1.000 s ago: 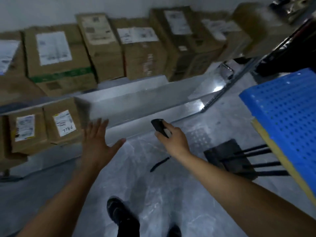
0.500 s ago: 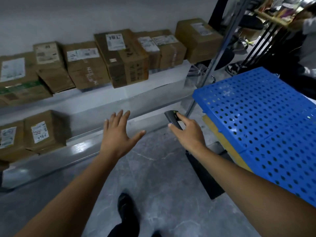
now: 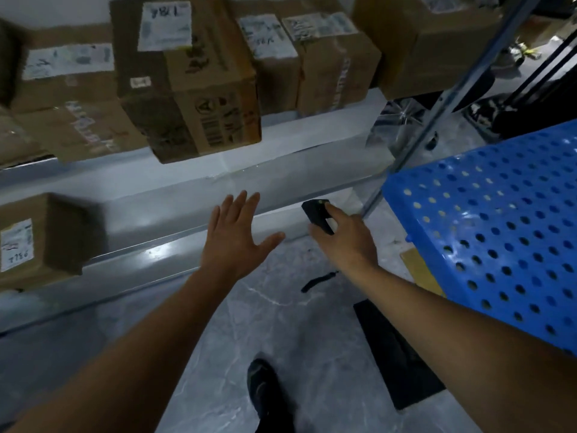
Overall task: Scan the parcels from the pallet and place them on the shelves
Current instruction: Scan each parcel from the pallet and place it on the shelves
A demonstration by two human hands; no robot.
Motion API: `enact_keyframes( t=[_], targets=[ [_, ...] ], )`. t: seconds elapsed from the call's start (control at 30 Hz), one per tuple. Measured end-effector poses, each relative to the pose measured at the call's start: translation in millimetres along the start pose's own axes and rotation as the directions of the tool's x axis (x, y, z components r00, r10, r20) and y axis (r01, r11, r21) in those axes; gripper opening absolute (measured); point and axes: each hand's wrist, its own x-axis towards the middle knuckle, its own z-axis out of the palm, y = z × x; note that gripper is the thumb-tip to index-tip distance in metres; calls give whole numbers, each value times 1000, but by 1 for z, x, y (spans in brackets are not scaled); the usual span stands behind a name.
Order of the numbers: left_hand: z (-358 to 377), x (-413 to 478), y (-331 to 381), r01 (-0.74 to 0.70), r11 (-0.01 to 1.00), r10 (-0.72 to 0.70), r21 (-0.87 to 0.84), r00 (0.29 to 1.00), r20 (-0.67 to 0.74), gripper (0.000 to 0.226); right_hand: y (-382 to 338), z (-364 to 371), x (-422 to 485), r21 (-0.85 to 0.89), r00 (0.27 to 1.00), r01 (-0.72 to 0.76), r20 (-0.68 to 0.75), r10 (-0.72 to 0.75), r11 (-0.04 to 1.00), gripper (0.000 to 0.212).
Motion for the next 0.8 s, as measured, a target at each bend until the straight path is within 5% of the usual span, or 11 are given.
enact_keyframes(
  t=[0.37, 0.8],
  targets=[
    [129, 143, -36, 104, 994, -100, 41, 991, -87, 95, 48, 101, 187, -128, 996, 25, -76, -35, 991, 65],
    [207, 213, -86, 124, 990, -114, 68, 985, -131, 92, 58, 185, 332, -176, 999, -35, -20, 32, 984, 58]
  ],
)
